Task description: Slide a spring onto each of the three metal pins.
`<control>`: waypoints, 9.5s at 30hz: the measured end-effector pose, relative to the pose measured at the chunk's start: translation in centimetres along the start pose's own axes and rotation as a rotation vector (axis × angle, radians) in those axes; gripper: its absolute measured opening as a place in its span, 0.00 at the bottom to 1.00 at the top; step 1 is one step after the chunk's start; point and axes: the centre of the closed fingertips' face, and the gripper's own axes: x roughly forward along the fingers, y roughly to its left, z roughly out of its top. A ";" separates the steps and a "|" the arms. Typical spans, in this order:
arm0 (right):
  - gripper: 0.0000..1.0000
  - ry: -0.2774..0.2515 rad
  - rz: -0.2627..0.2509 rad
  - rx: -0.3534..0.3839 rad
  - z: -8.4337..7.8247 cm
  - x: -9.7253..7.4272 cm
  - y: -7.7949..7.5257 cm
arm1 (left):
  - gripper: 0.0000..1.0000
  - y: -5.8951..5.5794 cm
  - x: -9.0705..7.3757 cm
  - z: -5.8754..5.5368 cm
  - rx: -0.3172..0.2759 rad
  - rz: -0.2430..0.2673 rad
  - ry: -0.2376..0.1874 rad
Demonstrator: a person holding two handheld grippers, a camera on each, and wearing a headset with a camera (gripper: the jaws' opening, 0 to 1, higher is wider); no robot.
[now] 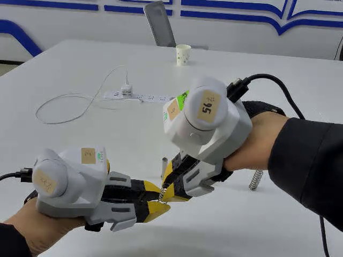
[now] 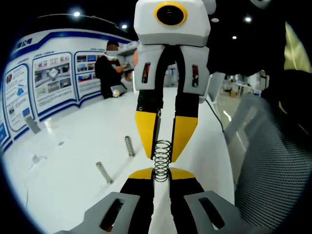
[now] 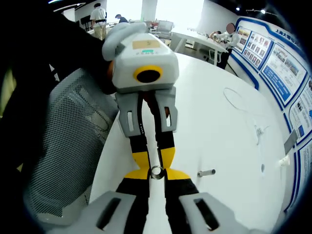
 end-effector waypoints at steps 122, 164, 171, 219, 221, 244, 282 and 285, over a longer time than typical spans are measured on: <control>0.12 0.133 -0.051 0.177 -4.6 5.7 -10.3 | 0.42 1.4 -3.4 -3.3 -0.151 0.113 0.018; 0.22 0.069 -0.079 0.240 -6.2 4.2 -10.4 | 0.43 2.3 -3.6 -3.1 -0.168 0.138 0.002; 0.23 0.041 -0.109 0.253 -6.8 2.4 -10.1 | 0.43 2.3 -3.4 -2.6 -0.168 0.139 -0.005; 0.47 -0.235 -0.436 0.440 -13.0 -7.1 -7.9 | 0.46 2.8 -2.9 -1.6 -0.164 0.138 -0.018; 0.48 -0.241 -0.448 0.448 -13.4 -7.4 -7.7 | 0.46 2.8 -2.9 -1.6 -0.164 0.140 -0.018; 0.56 -0.331 -0.555 0.546 -18.0 -9.6 -4.6 | 0.47 3.0 -3.1 -1.8 -0.176 0.155 -0.018; 0.63 -0.438 -0.633 0.615 -20.6 -9.7 -1.1 | 0.49 2.9 -3.3 -2.9 -0.214 0.176 -0.026; 0.64 -0.443 -0.636 0.619 -20.5 -9.6 -1.1 | 0.49 2.9 -3.3 -2.9 -0.217 0.177 -0.029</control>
